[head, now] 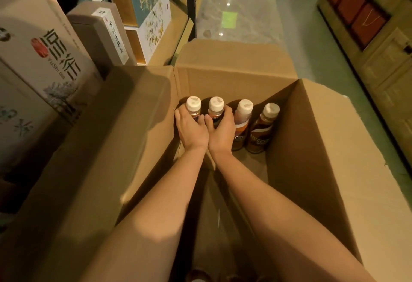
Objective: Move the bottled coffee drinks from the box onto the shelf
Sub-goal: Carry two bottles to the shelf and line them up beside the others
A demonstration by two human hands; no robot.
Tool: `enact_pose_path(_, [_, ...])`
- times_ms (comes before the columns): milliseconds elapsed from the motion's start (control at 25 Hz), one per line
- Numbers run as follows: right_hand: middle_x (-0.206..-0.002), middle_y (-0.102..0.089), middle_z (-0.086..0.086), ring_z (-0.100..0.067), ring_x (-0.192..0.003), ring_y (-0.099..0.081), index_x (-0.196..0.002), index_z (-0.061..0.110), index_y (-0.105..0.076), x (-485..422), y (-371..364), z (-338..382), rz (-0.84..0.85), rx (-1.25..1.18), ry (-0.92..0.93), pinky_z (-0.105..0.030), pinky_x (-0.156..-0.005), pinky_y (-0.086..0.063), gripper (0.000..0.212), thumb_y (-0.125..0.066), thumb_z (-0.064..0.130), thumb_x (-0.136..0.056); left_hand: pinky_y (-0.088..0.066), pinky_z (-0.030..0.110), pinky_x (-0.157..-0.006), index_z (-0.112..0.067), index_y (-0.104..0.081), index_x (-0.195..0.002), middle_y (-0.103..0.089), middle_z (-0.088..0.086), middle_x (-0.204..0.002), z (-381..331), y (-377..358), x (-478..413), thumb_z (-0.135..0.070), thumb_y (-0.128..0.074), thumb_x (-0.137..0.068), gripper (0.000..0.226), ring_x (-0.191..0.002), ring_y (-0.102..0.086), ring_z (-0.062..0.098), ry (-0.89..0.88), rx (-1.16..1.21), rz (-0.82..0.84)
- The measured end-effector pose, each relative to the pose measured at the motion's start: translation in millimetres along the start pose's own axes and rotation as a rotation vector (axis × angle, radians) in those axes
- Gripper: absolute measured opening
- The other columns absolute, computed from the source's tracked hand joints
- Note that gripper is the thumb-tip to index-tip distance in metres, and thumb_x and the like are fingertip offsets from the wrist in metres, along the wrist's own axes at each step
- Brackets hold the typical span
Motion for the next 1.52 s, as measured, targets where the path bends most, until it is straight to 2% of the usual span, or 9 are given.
enact_pose_path(200, [-0.115, -0.061, -0.007, -0.018, -0.112, -0.057, -0.112, 0.01, -0.05, 0, 7, 6, 0.059, 0.018, -0.013, -0.025, -0.091, -0.042, 0.028, -0.062, 0.01, -0.087, -0.037, 0.038, -0.105, -0.007, -0.048, -0.123, -0.055, 0.011, -0.128, 2, 4, 3, -0.005, -0.059, -0.087, 0.038, -0.127, -0.047, 0.025, 0.119, 0.066, 0.026])
enact_pose_path(320, [-0.117, -0.061, -0.008, -0.019, -0.114, -0.056, -0.113, 0.01, -0.049, 10, 19, 20, 0.062, 0.005, -0.001, -0.032, -0.097, -0.045, 0.028, -0.061, 0.009, -0.088, -0.036, 0.042, -0.105, -0.007, -0.049, -0.124, -0.056, 0.012, -0.129, -8, 17, 13, -0.009, -0.06, -0.087, 0.038, -0.127, -0.047, 0.028, 0.137, 0.045, 0.024])
enact_pose_path(720, [-0.104, -0.062, -0.001, -0.011, -0.095, -0.056, -0.111, 0.008, -0.052, 59, 131, 161, 0.033, -0.169, 0.318, -0.026, -0.083, -0.047, 0.028, -0.064, 0.016, -0.087, -0.039, 0.037, -0.101, -0.014, -0.051, -0.124, -0.06, 0.006, -0.123, -138, 115, 88, -0.017, -0.061, -0.088, 0.038, -0.119, -0.051, 0.022, -0.254, 0.113, 0.02])
enact_pose_path(840, [-0.102, -0.058, 0.007, -0.004, -0.092, -0.055, -0.116, 0.011, -0.054, 73, 178, 207, 0.029, -0.201, 0.416, -0.006, -0.076, -0.043, 0.033, -0.065, 0.018, -0.086, -0.033, 0.02, -0.093, -0.014, -0.049, -0.126, -0.056, -0.006, -0.118, -192, 146, 118, -0.017, -0.06, -0.089, 0.039, -0.111, -0.047, 0.007, -0.343, 0.21, 0.038])
enact_pose_path(1000, [-0.089, -0.055, 0.018, 0.008, -0.077, -0.051, -0.111, 0.011, -0.059, 87, 240, 254, 0.063, -0.203, 0.521, 0.004, -0.066, -0.038, 0.035, -0.072, 0.022, -0.081, -0.041, 0.031, -0.095, -0.019, -0.053, -0.12, -0.061, -0.003, -0.116, -240, 179, 154, -0.025, -0.063, -0.087, 0.035, -0.111, -0.055, 0.013, -0.377, 0.279, 0.066])
enact_pose_path(1120, [-0.081, -0.053, 0.022, 0.01, -0.072, -0.05, -0.105, 0.017, -0.059, 104, 279, 274, 0.145, -0.188, 0.615, -0.002, -0.063, -0.042, 0.031, -0.074, 0.026, -0.078, -0.044, 0.048, -0.1, -0.028, -0.053, -0.12, -0.063, -0.003, -0.118, -259, 201, 193, -0.037, -0.063, -0.084, 0.038, -0.113, -0.058, 0.016, -0.378, 0.27, 0.025])
enact_pose_path(1360, [-0.099, -0.07, 0.0, -0.009, -0.089, -0.064, -0.105, 0.013, -0.065, 166, 330, 300, 0.428, -0.307, 0.786, -0.03, -0.081, -0.054, 0.033, -0.073, 0.029, -0.078, -0.051, 0.041, -0.092, -0.026, -0.056, -0.106, -0.067, -0.003, -0.103, -279, 259, 310, -0.027, -0.065, -0.085, 0.022, -0.1, -0.063, 0.014, -0.381, 0.243, -0.302])
enact_pose_path(1440, [-0.101, -0.07, -0.001, -0.011, -0.095, -0.064, -0.109, 0.011, -0.065, 207, 338, 308, 0.569, -0.365, 0.811, -0.029, -0.083, -0.054, 0.034, -0.071, 0.028, -0.08, -0.052, 0.037, -0.089, -0.021, -0.058, -0.111, -0.067, -0.003, -0.104, -278, 289, 359, -0.025, -0.064, -0.086, 0.026, -0.101, -0.064, 0.015, -0.37, 0.199, -0.391])
enact_pose_path(1520, [-0.098, -0.067, 0.003, -0.007, -0.094, -0.061, -0.111, 0.011, -0.065, 259, 344, 317, 0.713, -0.405, 0.858, -0.017, -0.078, -0.049, 0.034, -0.07, 0.026, -0.081, -0.052, 0.032, -0.087, -0.017, -0.059, -0.114, -0.066, -0.005, -0.101, -272, 323, 412, -0.023, -0.064, -0.086, 0.029, -0.101, -0.063, 0.015, -0.346, 0.15, -0.486])
Point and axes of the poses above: each hand's wrist, its own x-axis away from the middle knuckle, its own y-axis out of the back of the hand, z = x × y, the point moved 5 cm from there along -x, towards the middle knuckle
